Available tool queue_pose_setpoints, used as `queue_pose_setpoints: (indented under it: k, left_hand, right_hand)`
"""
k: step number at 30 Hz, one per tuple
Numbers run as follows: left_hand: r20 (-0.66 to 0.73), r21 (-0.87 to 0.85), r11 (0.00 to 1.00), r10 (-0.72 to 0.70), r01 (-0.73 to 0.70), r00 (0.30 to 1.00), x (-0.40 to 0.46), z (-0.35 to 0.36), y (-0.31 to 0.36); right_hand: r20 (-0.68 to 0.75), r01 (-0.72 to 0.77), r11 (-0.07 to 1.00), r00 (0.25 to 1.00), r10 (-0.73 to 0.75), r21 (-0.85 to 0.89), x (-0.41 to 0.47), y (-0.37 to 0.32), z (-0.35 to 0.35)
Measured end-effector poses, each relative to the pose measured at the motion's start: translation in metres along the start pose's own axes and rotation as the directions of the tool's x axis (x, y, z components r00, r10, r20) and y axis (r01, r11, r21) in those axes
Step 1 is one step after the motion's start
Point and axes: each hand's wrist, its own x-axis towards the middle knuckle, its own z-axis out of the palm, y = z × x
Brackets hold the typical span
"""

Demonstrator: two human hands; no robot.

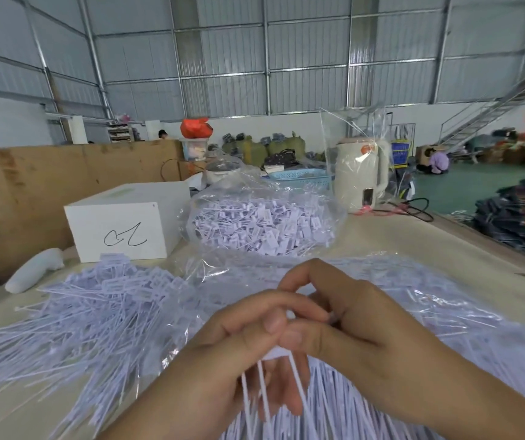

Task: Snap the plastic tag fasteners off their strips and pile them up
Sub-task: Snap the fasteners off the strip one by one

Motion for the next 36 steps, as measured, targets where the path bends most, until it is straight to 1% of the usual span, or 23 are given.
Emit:
queue_pose_setpoints:
  k: [1,3,5,6,8,9,10,12,14,16,18,20,22,23,24,26,27,28,29,31,32,33,36]
  left_hand:
    - [0.017,0.012,1.0,0.005,-0.005,1.0,0.0,0.0,0.001]
    - [0.008,0.021,1.0,0.01,-0.01,1.0,-0.002,-0.001,0.002]
    - [-0.029,0.045,0.999,0.03,-0.029,0.999,-0.004,-0.004,0.001]
    - [-0.062,0.056,0.998,0.044,-0.04,0.997,-0.004,-0.005,0.0]
    - [-0.147,0.031,0.998,0.064,-0.06,0.987,-0.004,-0.006,-0.001]
    - [-0.165,0.01,0.998,0.068,-0.068,0.984,-0.004,-0.008,-0.001]
    - [-0.143,0.003,0.997,0.074,-0.074,0.987,-0.005,-0.008,0.0]
    - [0.0,0.07,0.995,0.069,-0.068,0.998,-0.007,-0.009,0.004]
    - [0.118,0.156,0.987,0.026,-0.044,0.993,-0.009,-0.01,0.008]
    - [0.129,0.168,0.985,0.014,-0.036,0.992,-0.01,-0.01,0.009]
    - [0.052,0.172,0.982,0.072,-0.08,0.996,-0.009,-0.008,0.006]
    - [-0.123,0.209,0.968,0.166,-0.138,0.978,-0.004,-0.004,-0.002]
    - [-0.272,0.222,0.958,0.237,-0.179,0.933,0.0,0.001,-0.008]
    - [-0.32,0.229,0.954,0.26,-0.192,0.911,0.001,0.003,-0.01]
    - [-0.355,0.233,0.952,0.272,-0.197,0.894,0.001,0.006,-0.01]
    - [-0.392,0.207,0.959,0.263,-0.195,0.881,-0.001,0.01,-0.01]
    - [-0.388,0.183,0.964,0.251,-0.193,0.887,-0.002,0.012,-0.01]
    - [-0.374,0.158,0.968,0.24,-0.194,0.896,-0.003,0.013,-0.009]
    - [-0.36,0.133,0.972,0.232,-0.196,0.904,-0.003,0.013,-0.009]
    - [-0.341,0.08,0.978,0.207,-0.191,0.917,-0.003,0.013,-0.007]
    - [-0.333,0.047,0.981,0.192,-0.187,0.923,-0.002,0.013,-0.005]
    - [-0.321,0.013,0.983,0.178,-0.184,0.93,-0.003,0.012,-0.004]
    - [-0.256,-0.021,0.987,0.147,-0.158,0.955,-0.004,0.009,-0.001]
  right_hand:
    - [-0.017,0.007,0.999,1.0,-0.008,-0.036,0.0,-0.001,0.001]
    - [-0.035,0.022,0.981,0.999,-0.029,-0.194,-0.001,-0.002,0.001]
    - [-0.05,0.007,0.925,0.998,-0.028,-0.38,-0.002,-0.004,0.0]
    - [-0.061,-0.008,0.896,0.998,-0.021,-0.444,-0.002,-0.006,-0.003]
    - [-0.101,-0.044,0.878,0.995,-0.005,-0.477,-0.003,-0.005,-0.01]
    - [-0.123,-0.065,0.892,0.992,0.011,-0.448,-0.002,-0.003,-0.014]
    - [-0.134,-0.087,0.918,0.99,0.037,-0.388,-0.002,-0.002,-0.017]
    - [-0.089,-0.113,0.969,0.991,0.096,-0.22,-0.002,0.0,-0.02]
    - [-0.028,-0.112,0.986,0.994,0.109,-0.127,-0.002,0.001,-0.019]
    - [-0.007,-0.114,0.989,0.993,0.114,-0.089,-0.001,-0.002,-0.016]
    - [-0.055,-0.117,0.991,0.992,0.113,-0.07,0.001,-0.003,-0.014]
    - [-0.185,-0.103,0.991,0.979,0.086,-0.086,0.002,-0.004,-0.006]
    - [-0.339,-0.098,0.979,0.94,0.032,-0.18,0.004,-0.007,0.006]
    - [-0.405,-0.098,0.97,0.914,-0.001,-0.223,0.004,-0.008,0.011]
    - [-0.483,-0.104,0.971,0.876,-0.013,-0.215,0.005,-0.01,0.013]
    - [-0.625,-0.094,0.994,0.78,0.039,-0.055,0.006,-0.01,0.004]
    - [-0.643,-0.071,0.997,0.764,0.059,0.007,0.005,-0.01,-0.003]
    - [-0.621,-0.049,0.999,0.782,0.051,0.02,0.005,-0.01,-0.008]
    - [-0.548,-0.027,0.999,0.836,0.033,0.019,0.002,-0.009,-0.011]
    - [-0.327,0.016,0.997,0.945,0.009,0.075,0.0,-0.007,-0.009]
    - [-0.221,0.023,0.993,0.975,0.003,0.115,0.0,-0.005,-0.005]
    - [-0.148,0.016,0.99,0.989,0.005,0.143,-0.001,-0.003,-0.002]
    - [-0.068,-0.01,0.986,0.997,0.022,0.166,-0.001,0.003,-0.001]
